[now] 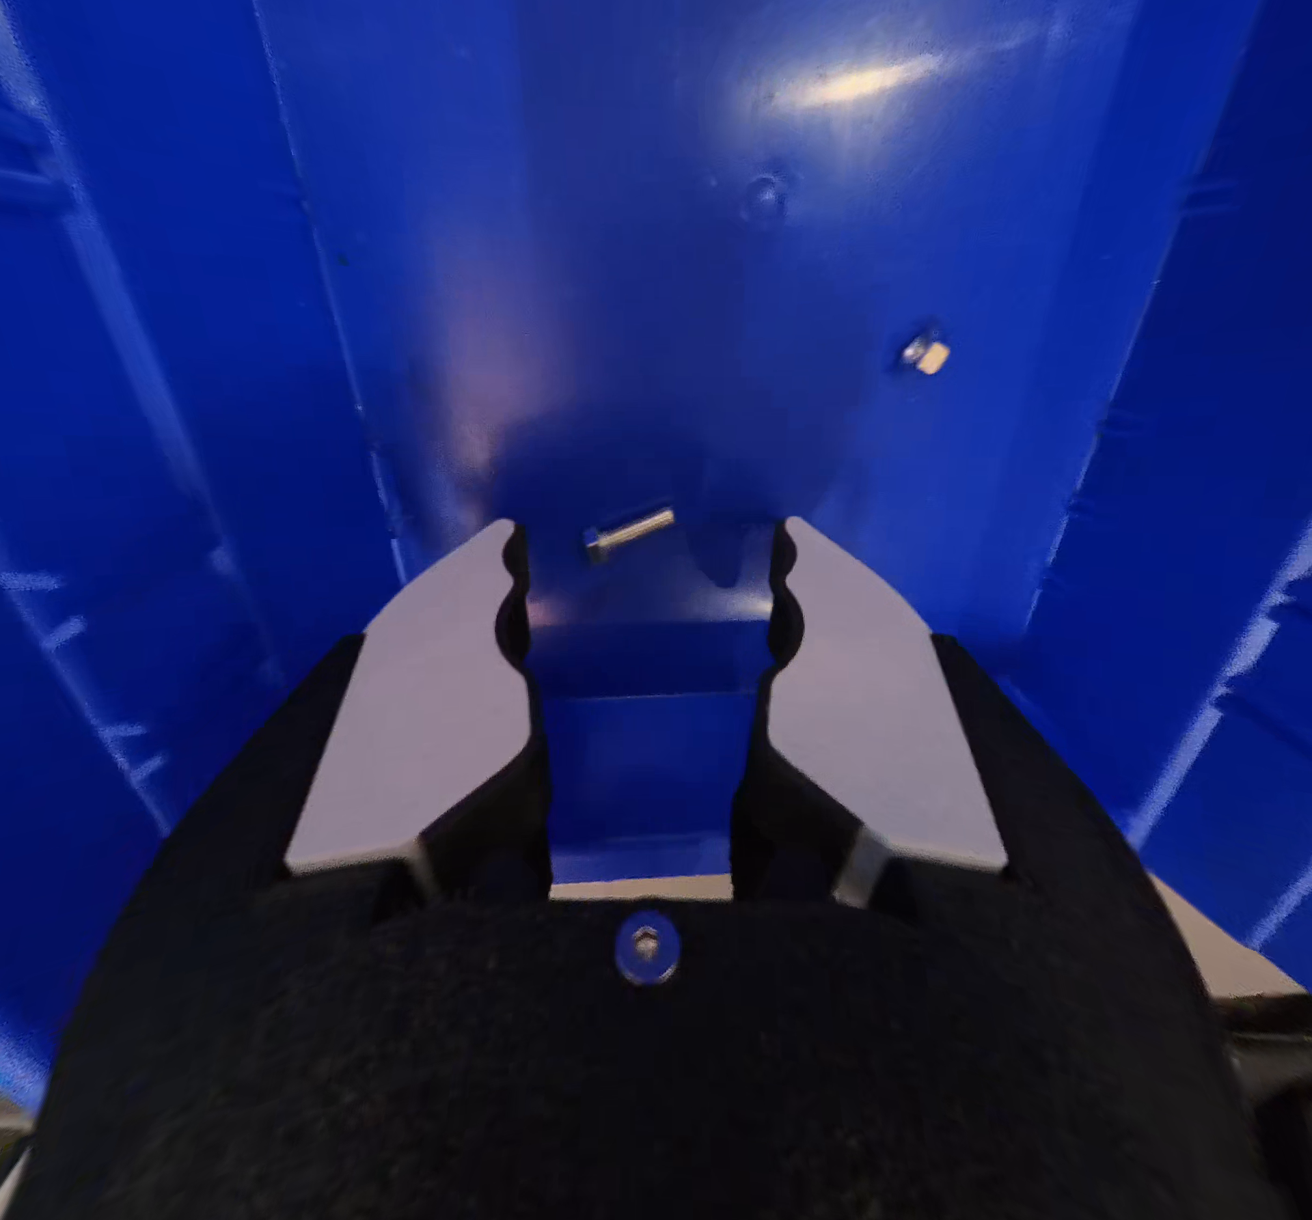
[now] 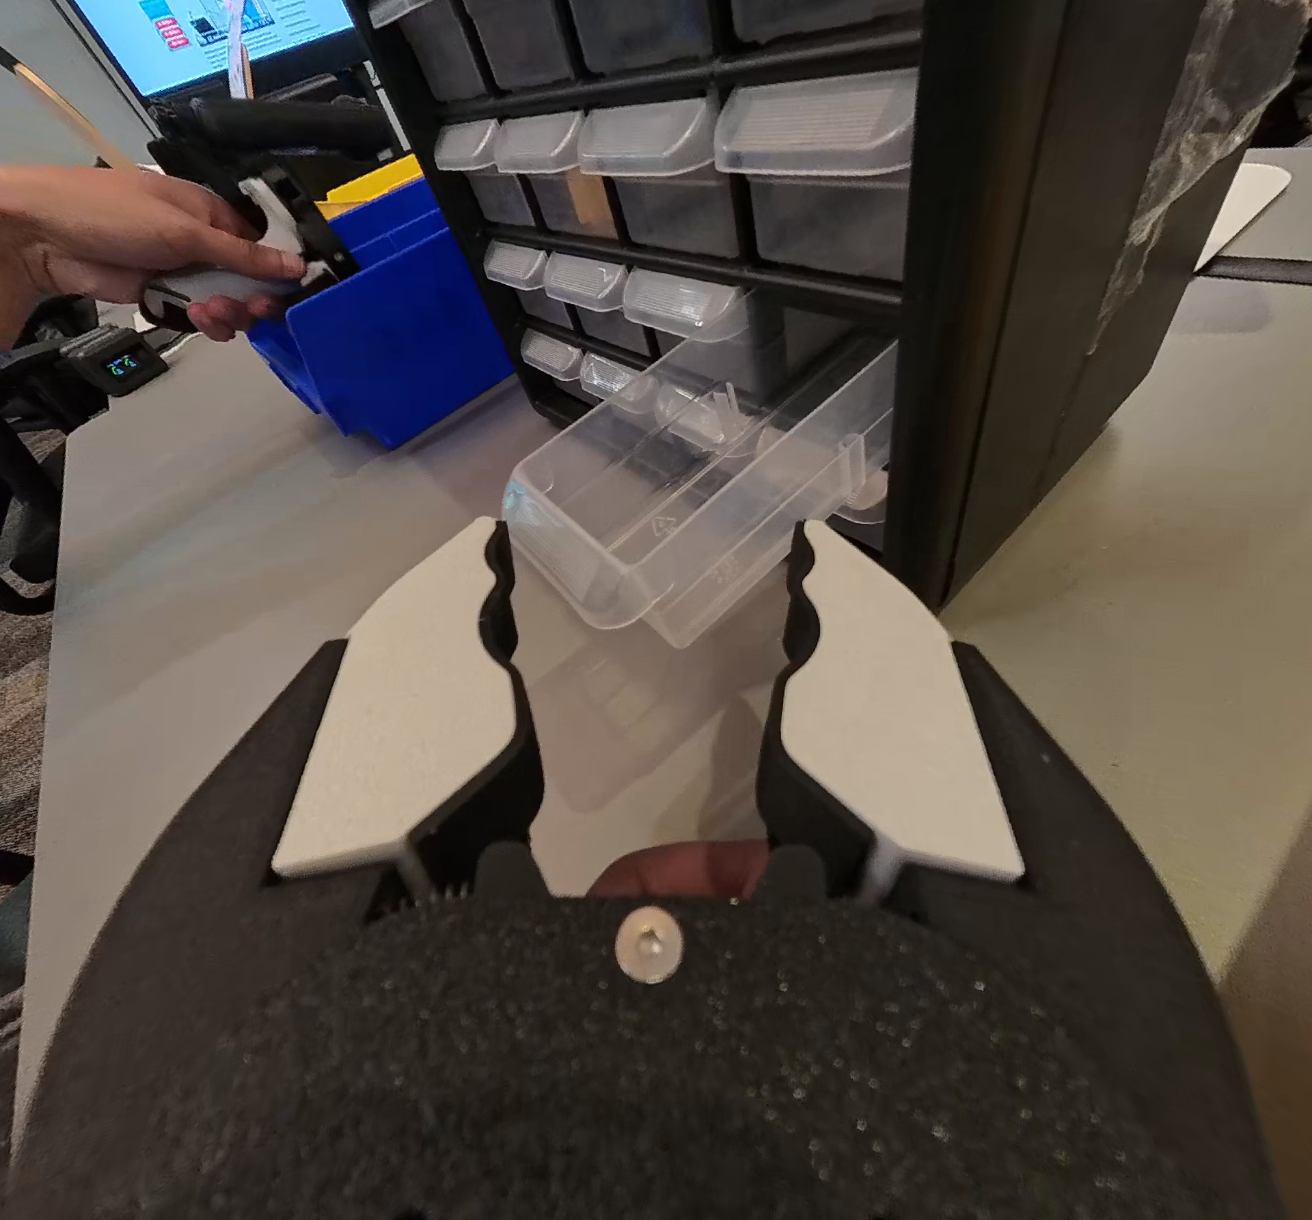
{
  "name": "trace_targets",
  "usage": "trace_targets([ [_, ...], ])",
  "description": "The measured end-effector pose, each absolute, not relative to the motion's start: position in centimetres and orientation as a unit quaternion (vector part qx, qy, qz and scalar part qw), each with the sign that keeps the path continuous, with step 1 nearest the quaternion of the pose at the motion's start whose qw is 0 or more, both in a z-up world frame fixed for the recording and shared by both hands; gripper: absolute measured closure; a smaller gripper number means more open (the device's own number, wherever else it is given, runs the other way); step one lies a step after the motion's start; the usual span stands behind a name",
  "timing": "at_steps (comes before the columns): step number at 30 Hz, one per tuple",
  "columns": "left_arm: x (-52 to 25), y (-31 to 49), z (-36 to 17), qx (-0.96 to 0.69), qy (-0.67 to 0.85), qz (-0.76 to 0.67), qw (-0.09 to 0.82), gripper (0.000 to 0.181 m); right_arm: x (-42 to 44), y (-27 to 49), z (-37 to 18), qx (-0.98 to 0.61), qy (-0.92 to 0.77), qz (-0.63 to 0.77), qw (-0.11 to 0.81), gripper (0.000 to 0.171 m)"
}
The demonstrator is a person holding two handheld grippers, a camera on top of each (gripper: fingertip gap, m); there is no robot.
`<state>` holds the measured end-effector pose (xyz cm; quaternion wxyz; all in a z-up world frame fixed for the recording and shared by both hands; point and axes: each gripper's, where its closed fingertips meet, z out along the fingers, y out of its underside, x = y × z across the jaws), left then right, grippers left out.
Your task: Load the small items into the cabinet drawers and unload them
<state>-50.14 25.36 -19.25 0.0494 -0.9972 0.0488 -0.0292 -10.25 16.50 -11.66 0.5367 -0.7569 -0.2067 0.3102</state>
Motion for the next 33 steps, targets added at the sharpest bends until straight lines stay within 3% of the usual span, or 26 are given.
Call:
trace_targets([
  [6,-49.7,25.6,-19.2,-0.997,0.031,-0.044,0.049,0.118,-10.3,16.5,-11.7,-0.758,-0.206,0.31,0.536,0.098],
  [12,-50.4,25.4,-19.3,-0.999,0.018,-0.018,0.048,0.156,-10.2,16.5,-11.7,-0.759,-0.207,0.31,0.535,0.098],
  [22,-49.1,25.0,-18.5,-0.993,0.046,-0.083,0.068,0.156,-10.2,16.4,-11.7,-0.759,-0.208,0.31,0.534,0.099],
  [26,-45.4,24.8,-13.3,-0.963,0.116,-0.196,0.141,0.157,-10.2,16.4,-11.7,-0.759,-0.208,0.31,0.533,0.099],
  [33,-32.2,20.4,-1.6,-0.813,0.413,-0.29,0.291,0.157,-10.2,16.4,-11.7,-0.759,-0.209,0.31,0.533,0.099],
])
